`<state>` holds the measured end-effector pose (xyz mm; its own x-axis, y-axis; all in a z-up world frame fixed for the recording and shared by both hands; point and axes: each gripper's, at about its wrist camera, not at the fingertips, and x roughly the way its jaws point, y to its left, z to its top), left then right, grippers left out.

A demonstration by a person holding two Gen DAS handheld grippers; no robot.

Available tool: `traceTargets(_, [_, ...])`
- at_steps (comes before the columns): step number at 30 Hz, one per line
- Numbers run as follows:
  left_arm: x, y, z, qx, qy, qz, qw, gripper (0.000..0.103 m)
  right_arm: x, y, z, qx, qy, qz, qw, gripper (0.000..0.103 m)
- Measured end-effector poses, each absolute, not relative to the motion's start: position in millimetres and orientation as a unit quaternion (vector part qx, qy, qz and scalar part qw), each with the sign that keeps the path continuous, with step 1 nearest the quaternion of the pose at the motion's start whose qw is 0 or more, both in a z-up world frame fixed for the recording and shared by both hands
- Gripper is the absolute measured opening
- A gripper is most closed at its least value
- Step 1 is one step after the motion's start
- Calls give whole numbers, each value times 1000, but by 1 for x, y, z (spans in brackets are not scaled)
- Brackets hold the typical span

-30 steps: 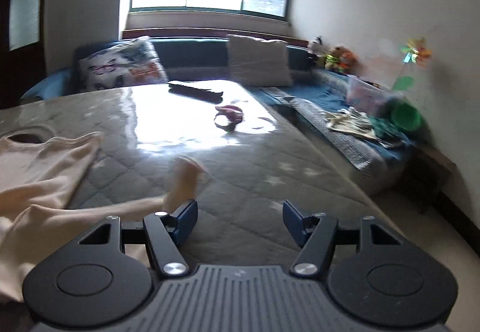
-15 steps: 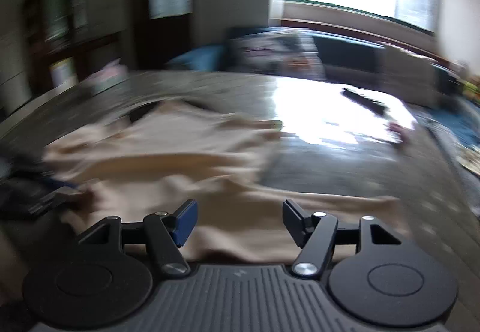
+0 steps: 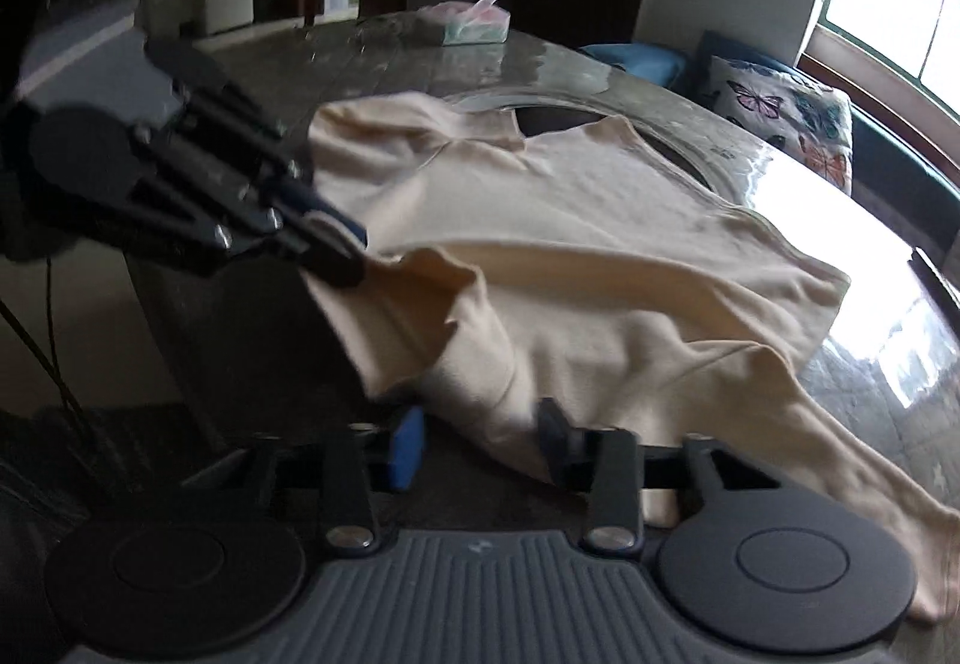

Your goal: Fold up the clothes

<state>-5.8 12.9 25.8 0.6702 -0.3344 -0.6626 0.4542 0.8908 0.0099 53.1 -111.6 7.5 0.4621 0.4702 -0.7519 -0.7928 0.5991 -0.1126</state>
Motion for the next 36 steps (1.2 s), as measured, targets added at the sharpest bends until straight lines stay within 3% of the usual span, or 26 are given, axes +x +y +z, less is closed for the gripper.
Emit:
traceTargets(1, [-6,13,26,88,343,-218,909,13,54,-112,8,-229,351,386,822,12])
traceTargets(11, [-4,18,31,95,350,-254,897,19,41,-135,21,-230,398,413,786,17])
traceTargets(17, [11,33,56,97,317,-233,914,20,74,-156,48,-172,372,366,835,19])
traceTargets(22, [56,37,58,84,325,-177,925,22,123,-159,39,-142,354,309,871,19])
traceTargets(28, [123,49,51,59,349,-104,929,22,152,-160,10,-136,392,274,868,19])
traceTargets(29, [133,52,51,54,352,-95,930,23,148,-164,8,-140,397,270,866,19])
traceTargets(33, [176,61,45,48,355,-57,932,44,139,-177,18,-151,403,268,862,19])
traceTargets(36, [206,66,38,37,366,-43,929,46,147,-182,28,-140,400,270,865,24])
